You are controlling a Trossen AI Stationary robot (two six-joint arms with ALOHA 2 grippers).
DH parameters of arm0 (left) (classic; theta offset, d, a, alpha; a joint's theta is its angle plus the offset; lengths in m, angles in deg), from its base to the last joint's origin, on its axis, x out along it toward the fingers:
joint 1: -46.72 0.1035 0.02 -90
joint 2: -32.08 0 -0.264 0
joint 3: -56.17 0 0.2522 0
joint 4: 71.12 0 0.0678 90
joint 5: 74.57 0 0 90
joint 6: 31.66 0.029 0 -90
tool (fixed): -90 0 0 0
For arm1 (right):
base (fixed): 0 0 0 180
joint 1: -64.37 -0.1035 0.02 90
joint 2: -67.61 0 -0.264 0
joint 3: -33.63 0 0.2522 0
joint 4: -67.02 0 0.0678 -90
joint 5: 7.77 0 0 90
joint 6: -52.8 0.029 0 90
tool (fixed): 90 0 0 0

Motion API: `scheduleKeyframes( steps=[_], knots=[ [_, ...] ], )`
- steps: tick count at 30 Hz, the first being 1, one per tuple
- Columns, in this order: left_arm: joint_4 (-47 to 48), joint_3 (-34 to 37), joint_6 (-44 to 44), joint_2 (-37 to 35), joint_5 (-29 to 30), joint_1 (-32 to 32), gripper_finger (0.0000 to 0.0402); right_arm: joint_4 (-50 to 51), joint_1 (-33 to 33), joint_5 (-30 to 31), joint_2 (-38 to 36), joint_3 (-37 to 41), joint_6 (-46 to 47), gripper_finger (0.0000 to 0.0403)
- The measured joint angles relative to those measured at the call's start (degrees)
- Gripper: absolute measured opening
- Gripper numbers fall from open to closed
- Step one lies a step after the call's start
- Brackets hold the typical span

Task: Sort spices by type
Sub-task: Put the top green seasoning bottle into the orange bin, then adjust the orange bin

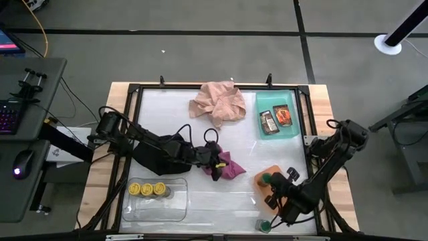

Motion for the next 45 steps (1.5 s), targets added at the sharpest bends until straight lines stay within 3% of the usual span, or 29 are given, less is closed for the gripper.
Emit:
scheduleKeyframes(
  steps=[12,18,24,27,32,39,45],
  knots=[
    [0.1,0.0,0.9,0.0,0.0,0.0,0.0,-7.6,2.6,3.5,0.5,0.0,-1.3,0.0],
    [1.1,0.1,2.3,-1.5,-4.8,1.4,0.0,-2.1,0.2,-3.9,0.1,-3.9,-3.7,0.0],
    [6.3,0.1,7.8,-6.6,-4.7,4.2,0.0,2.8,-3.1,-4.5,-2.4,-11.1,-3.8,0.0],
    [7.2,0.0,10.6,-8.6,-4.2,5.1,0.0,-4.3,-1.1,-5.3,-3.1,-14.1,-13.3,0.0],
    [6.5,0.0,10.5,-8.8,-4.0,5.7,0.0,-17.2,7.8,-19.1,-1.0,-14.3,-36.8,0.0],
    [6.2,0.1,8.7,-9.2,-3.9,4.6,0.0,-9.4,20.7,-23.8,0.5,-14.3,-55.8,0.0],
    [3.9,0.0,14.7,-19.5,-1.8,3.9,0.0,-7.6,28.1,-30.0,0.5,-14.3,-69.7,0.0]
  ],
)
